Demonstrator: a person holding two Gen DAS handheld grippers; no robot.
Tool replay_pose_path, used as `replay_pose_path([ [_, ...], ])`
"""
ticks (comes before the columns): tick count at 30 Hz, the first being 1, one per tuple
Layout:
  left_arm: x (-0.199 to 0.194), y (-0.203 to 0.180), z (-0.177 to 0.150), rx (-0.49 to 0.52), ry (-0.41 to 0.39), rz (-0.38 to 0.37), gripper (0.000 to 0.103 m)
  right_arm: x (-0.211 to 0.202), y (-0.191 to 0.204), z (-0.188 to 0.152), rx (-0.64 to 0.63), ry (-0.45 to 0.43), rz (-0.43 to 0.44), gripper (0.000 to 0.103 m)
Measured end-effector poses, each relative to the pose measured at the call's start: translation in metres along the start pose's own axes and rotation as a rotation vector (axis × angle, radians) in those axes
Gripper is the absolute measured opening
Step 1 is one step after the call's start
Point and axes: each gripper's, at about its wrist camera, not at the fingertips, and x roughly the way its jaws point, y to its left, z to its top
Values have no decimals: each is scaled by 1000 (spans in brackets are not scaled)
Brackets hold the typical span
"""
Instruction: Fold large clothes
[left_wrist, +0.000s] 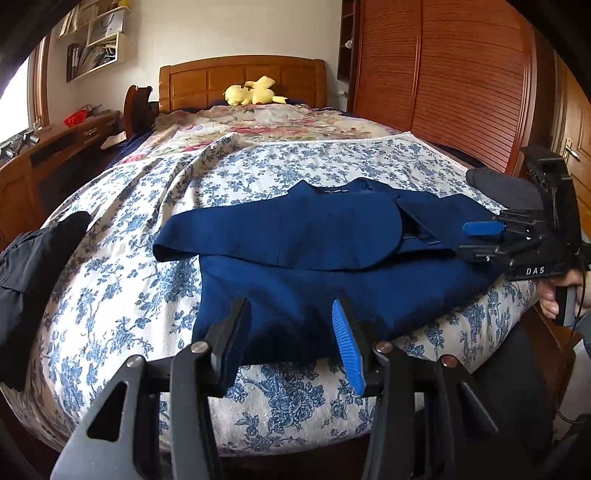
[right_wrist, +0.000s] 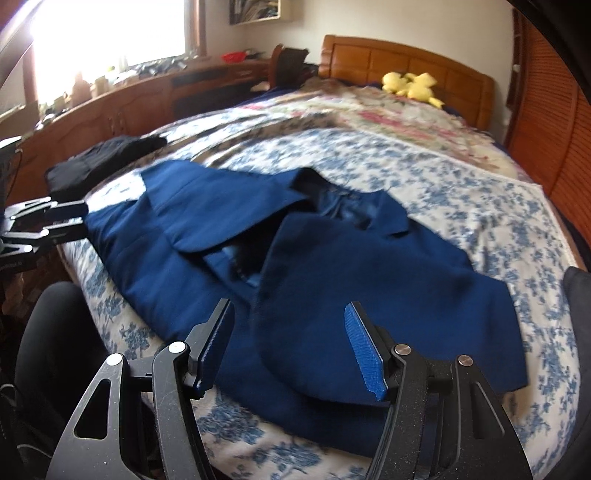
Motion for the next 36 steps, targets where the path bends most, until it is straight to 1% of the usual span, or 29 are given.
replay_pose_path([
  [4,2,4,-2,-12,1,3,44,13,7,-3,-22,32,2,64],
  [7,2,6,-4,-22,-1,4,44,24,8,-4,-49,61,-47,64],
  [12,2,6,-5,-21,-11,0,44,31,-4,3,-63,55,-91,63],
  [13,2,7,-5,-23,-13,-2,44,32,-6,4,-68,52,-84,60],
  [14,2,7,-5,-24,-13,-3,44,34,-8,8,-78,52,-70,35],
  [15,2,7,-5,-25,-13,-4,44,34,-11,12,-90,41,-83,7],
  [19,2,8,-3,-20,-13,-6,44,34,-20,37,-108,-20,-118,5],
  [23,2,10,0,-15,-22,-4,44,48,-31,74,-141,-43,-184,5],
  [26,3,12,2,-14,-22,0,44,61,-40,99,-151,-32,-210,5],
  [29,4,14,2,-13,-18,7,44,69,-48,117,-155,-42,-220,5],
  [33,8,15,2,-17,-16,14,44,89,-53,133,-197,-23,-264,5],
  [36,12,15,3,-16,-11,17,44,100,-60,140,-192,-10,-278,5],
])
